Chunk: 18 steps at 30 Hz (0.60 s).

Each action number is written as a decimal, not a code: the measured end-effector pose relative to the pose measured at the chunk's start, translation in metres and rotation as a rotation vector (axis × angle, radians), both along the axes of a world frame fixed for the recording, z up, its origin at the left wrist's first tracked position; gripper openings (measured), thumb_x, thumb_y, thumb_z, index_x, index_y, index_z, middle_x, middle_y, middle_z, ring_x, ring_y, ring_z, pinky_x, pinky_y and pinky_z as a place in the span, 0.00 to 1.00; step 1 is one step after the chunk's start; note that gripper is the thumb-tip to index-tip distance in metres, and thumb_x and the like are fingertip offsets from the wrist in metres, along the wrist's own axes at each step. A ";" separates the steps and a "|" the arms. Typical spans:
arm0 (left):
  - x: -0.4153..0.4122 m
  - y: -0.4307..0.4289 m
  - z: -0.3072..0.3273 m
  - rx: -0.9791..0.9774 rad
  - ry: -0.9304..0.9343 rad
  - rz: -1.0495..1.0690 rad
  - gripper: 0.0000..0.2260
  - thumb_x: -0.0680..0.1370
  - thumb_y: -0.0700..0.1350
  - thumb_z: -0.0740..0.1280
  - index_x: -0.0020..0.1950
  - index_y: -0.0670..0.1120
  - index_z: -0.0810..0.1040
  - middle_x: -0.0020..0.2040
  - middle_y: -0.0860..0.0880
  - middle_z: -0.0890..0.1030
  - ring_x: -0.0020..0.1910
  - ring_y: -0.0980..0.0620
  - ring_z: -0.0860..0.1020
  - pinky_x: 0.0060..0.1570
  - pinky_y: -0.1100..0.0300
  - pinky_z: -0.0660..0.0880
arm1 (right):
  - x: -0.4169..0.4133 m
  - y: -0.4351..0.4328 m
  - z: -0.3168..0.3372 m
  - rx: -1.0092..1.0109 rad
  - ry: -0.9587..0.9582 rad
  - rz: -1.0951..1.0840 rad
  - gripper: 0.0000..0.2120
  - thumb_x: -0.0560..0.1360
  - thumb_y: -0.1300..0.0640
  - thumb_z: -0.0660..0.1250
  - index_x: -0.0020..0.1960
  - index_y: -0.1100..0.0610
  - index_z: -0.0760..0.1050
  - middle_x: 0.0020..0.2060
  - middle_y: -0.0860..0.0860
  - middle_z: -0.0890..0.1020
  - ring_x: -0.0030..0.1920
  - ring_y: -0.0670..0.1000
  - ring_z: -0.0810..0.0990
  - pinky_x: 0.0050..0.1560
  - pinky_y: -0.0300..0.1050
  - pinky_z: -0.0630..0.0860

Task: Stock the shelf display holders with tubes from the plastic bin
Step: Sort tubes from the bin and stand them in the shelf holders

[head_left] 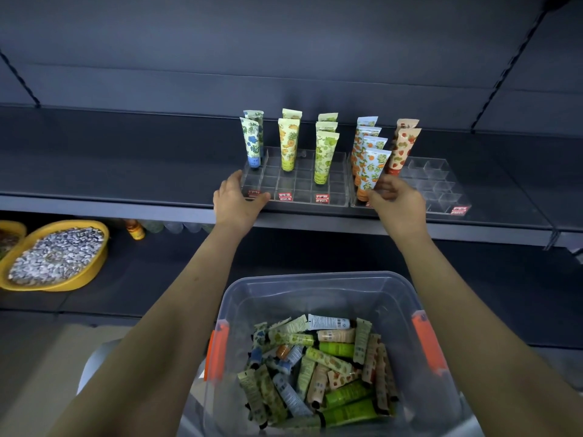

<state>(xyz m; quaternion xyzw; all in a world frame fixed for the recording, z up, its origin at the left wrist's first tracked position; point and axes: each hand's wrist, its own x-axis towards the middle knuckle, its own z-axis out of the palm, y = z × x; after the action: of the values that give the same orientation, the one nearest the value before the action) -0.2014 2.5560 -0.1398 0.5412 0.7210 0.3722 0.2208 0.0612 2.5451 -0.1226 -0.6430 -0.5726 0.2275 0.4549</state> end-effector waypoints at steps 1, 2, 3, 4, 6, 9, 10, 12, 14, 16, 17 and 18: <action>0.001 -0.002 -0.001 0.006 0.054 -0.012 0.35 0.74 0.53 0.70 0.75 0.44 0.58 0.72 0.46 0.66 0.71 0.45 0.61 0.71 0.52 0.57 | 0.000 0.000 0.001 0.002 -0.001 0.001 0.16 0.73 0.57 0.70 0.61 0.57 0.76 0.51 0.48 0.81 0.49 0.46 0.78 0.50 0.38 0.75; 0.002 -0.004 -0.001 0.008 0.100 -0.025 0.35 0.75 0.52 0.69 0.76 0.43 0.56 0.73 0.45 0.65 0.72 0.44 0.60 0.72 0.52 0.55 | 0.001 0.000 0.001 0.007 -0.005 -0.003 0.16 0.73 0.57 0.70 0.61 0.57 0.76 0.51 0.48 0.81 0.50 0.46 0.78 0.51 0.37 0.75; 0.003 -0.006 -0.002 0.006 0.133 -0.039 0.36 0.76 0.52 0.68 0.76 0.42 0.54 0.74 0.44 0.63 0.73 0.43 0.59 0.73 0.52 0.53 | 0.001 -0.001 0.002 0.016 -0.014 -0.008 0.16 0.73 0.57 0.70 0.61 0.57 0.76 0.52 0.48 0.81 0.51 0.46 0.77 0.51 0.35 0.74; 0.005 -0.010 -0.003 0.005 0.154 -0.051 0.36 0.76 0.52 0.68 0.77 0.41 0.52 0.75 0.43 0.61 0.74 0.43 0.57 0.73 0.52 0.52 | 0.001 -0.003 0.003 0.029 -0.027 -0.017 0.16 0.74 0.58 0.70 0.61 0.58 0.76 0.52 0.48 0.80 0.52 0.46 0.77 0.50 0.33 0.73; 0.009 -0.021 -0.005 0.014 0.177 -0.062 0.37 0.77 0.51 0.66 0.77 0.40 0.49 0.76 0.43 0.58 0.75 0.43 0.54 0.73 0.53 0.50 | 0.002 -0.010 0.002 0.082 -0.091 -0.038 0.17 0.74 0.59 0.69 0.62 0.59 0.75 0.54 0.50 0.80 0.55 0.48 0.76 0.53 0.36 0.74; 0.016 -0.041 -0.010 0.067 0.250 -0.062 0.35 0.78 0.50 0.65 0.77 0.40 0.50 0.77 0.43 0.54 0.76 0.44 0.52 0.74 0.54 0.49 | 0.001 -0.028 -0.004 0.180 -0.262 -0.053 0.17 0.74 0.60 0.68 0.62 0.60 0.75 0.57 0.54 0.80 0.59 0.55 0.75 0.61 0.48 0.72; 0.018 -0.049 -0.013 0.092 0.297 -0.067 0.34 0.78 0.50 0.65 0.77 0.41 0.50 0.77 0.43 0.53 0.76 0.44 0.51 0.74 0.54 0.48 | 0.000 -0.036 -0.008 0.199 -0.310 -0.046 0.16 0.74 0.60 0.68 0.62 0.59 0.75 0.57 0.54 0.80 0.60 0.56 0.74 0.61 0.46 0.69; 0.021 -0.064 -0.024 0.136 0.398 -0.093 0.32 0.79 0.50 0.64 0.77 0.42 0.52 0.78 0.44 0.52 0.77 0.45 0.50 0.74 0.53 0.48 | -0.003 -0.053 -0.017 0.224 -0.375 -0.017 0.16 0.74 0.59 0.68 0.61 0.58 0.75 0.56 0.53 0.80 0.60 0.56 0.73 0.61 0.44 0.66; 0.023 -0.081 -0.039 0.163 0.478 -0.141 0.31 0.79 0.49 0.64 0.77 0.43 0.55 0.78 0.45 0.54 0.77 0.46 0.51 0.74 0.52 0.50 | -0.006 -0.070 -0.029 0.221 -0.410 0.014 0.16 0.74 0.58 0.68 0.62 0.58 0.75 0.56 0.53 0.80 0.60 0.56 0.73 0.62 0.48 0.69; 0.026 -0.100 -0.056 0.181 0.530 -0.201 0.29 0.78 0.48 0.65 0.76 0.42 0.59 0.77 0.44 0.58 0.76 0.45 0.55 0.74 0.51 0.53 | -0.007 -0.087 -0.045 0.199 -0.434 0.042 0.16 0.73 0.58 0.69 0.61 0.58 0.76 0.55 0.53 0.80 0.60 0.56 0.74 0.61 0.53 0.71; 0.028 -0.110 -0.065 0.179 0.541 -0.234 0.28 0.78 0.47 0.65 0.75 0.42 0.60 0.76 0.44 0.59 0.76 0.44 0.57 0.74 0.50 0.54 | -0.008 -0.096 -0.054 0.184 -0.449 0.057 0.16 0.73 0.59 0.70 0.60 0.58 0.76 0.55 0.54 0.81 0.59 0.56 0.74 0.61 0.54 0.72; 0.029 -0.120 -0.074 0.163 0.541 -0.270 0.27 0.77 0.47 0.66 0.74 0.42 0.62 0.76 0.44 0.61 0.75 0.44 0.58 0.73 0.50 0.55 | -0.008 -0.105 -0.065 0.159 -0.464 0.076 0.17 0.72 0.59 0.70 0.60 0.58 0.76 0.55 0.54 0.81 0.59 0.57 0.75 0.60 0.54 0.72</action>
<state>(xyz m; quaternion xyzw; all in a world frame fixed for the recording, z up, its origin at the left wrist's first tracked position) -0.1728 2.4365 -0.2143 0.7273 0.6430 0.2386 0.0244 0.0532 2.4398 -0.1872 -0.6183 -0.7016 0.0450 0.3513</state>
